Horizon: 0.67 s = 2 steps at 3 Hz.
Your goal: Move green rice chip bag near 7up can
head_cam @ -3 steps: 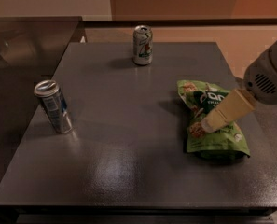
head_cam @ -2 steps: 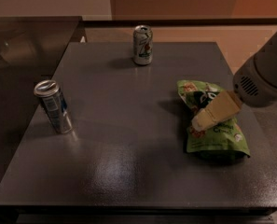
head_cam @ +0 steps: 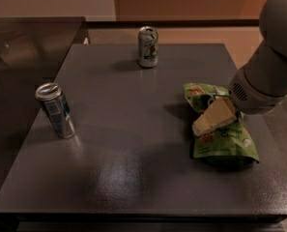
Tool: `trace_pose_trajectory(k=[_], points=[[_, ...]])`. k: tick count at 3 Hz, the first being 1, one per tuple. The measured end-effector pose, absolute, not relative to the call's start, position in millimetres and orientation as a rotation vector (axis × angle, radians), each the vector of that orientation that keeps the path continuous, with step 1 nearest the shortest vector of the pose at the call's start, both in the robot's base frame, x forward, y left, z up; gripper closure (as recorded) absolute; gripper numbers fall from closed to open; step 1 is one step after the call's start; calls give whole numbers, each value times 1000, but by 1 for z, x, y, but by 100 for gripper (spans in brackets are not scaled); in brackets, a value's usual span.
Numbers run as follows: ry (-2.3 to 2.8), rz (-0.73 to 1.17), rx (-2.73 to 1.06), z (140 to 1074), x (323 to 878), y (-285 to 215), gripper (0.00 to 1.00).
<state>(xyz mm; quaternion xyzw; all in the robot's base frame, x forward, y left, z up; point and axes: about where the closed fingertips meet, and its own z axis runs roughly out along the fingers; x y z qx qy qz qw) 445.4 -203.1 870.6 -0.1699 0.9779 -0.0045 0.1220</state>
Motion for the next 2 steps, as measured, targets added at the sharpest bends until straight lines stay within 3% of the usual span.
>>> trace_pose_trajectory(k=[1,2], points=[[2898,-38,-467,858,447,-204,0],[2913,-41,-473,850,444,-203,19]])
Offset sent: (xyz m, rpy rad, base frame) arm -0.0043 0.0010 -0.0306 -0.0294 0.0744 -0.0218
